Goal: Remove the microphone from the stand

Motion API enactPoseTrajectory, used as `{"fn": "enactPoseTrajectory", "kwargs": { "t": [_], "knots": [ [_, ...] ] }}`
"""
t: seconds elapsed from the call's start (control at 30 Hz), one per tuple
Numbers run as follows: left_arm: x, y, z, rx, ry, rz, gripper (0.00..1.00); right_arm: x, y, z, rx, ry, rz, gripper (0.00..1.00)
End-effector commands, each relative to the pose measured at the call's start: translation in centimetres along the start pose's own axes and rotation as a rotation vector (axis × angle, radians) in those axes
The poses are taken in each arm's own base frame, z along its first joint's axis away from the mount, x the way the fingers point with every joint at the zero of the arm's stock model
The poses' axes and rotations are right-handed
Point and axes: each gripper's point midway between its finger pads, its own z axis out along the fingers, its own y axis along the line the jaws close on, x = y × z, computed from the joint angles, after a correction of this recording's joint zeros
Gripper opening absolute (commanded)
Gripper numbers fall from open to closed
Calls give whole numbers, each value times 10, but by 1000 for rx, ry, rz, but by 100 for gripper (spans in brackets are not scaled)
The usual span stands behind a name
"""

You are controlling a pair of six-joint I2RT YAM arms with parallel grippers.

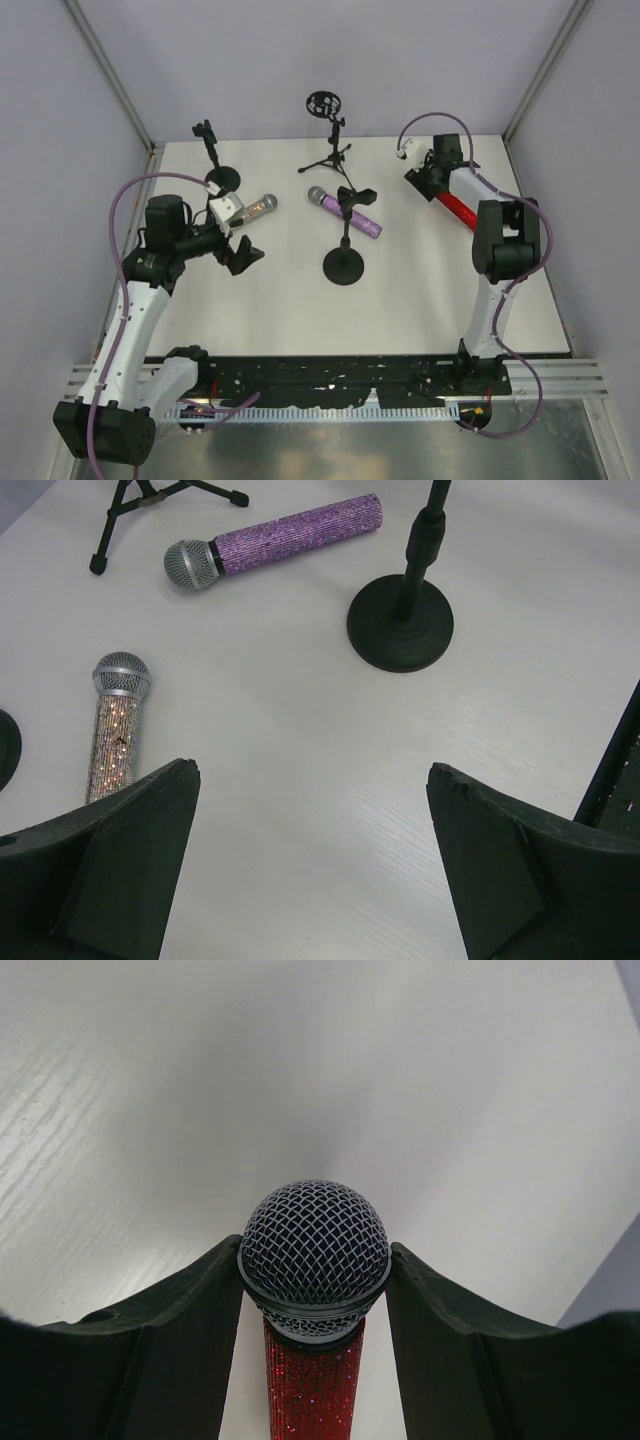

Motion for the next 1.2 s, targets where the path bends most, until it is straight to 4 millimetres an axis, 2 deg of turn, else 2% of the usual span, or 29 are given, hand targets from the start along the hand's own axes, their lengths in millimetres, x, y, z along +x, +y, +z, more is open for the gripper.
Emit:
{"fn": "enactPoseTrajectory", "kwargs": {
  "t": [0.0,0.1,0.23,0.27,0.33,0.43,0.5,0.53,0.57,0.63,0.77,0.8,0.97,1.17],
  "knots": [
    [-5,8,-3,-25,-23,36,100,-18,8,11,-12,-16,-56,46],
    [-2,6,-2,-4,-30,41,100,-16,13,19,-19,2,-70,50],
    [7,7,0,25,-8,54,100,-15,19,25,-42,5,-70,67],
    [9,9,0,26,3,48,100,-18,17,25,-43,-4,-65,74],
    [9,13,-2,27,24,34,99,-22,17,24,-52,-21,-56,79],
    [12,15,-11,51,69,24,100,-18,27,27,-99,-5,-53,88],
    [16,23,-24,32,87,3,100,-20,28,31,-118,7,-51,100],
    [18,25,-30,27,93,-9,100,-24,25,27,-123,15,-49,95],
    [17,25,-35,26,94,-21,100,-18,30,27,-150,43,-44,95],
    [18,24,-44,27,105,-40,100,-24,24,24,-142,47,-58,95],
    [10,28,-55,11,98,-55,100,-29,8,15,-125,53,-58,95],
    [6,30,-57,9,85,-58,99,-37,-2,12,-111,39,-47,95],
    [-2,40,-52,17,41,-100,100,-47,-10,3,-126,32,-2,95],
    [-8,35,-48,60,-5,-108,100,-50,-1,-12,-169,28,60,95]
  ]
}}
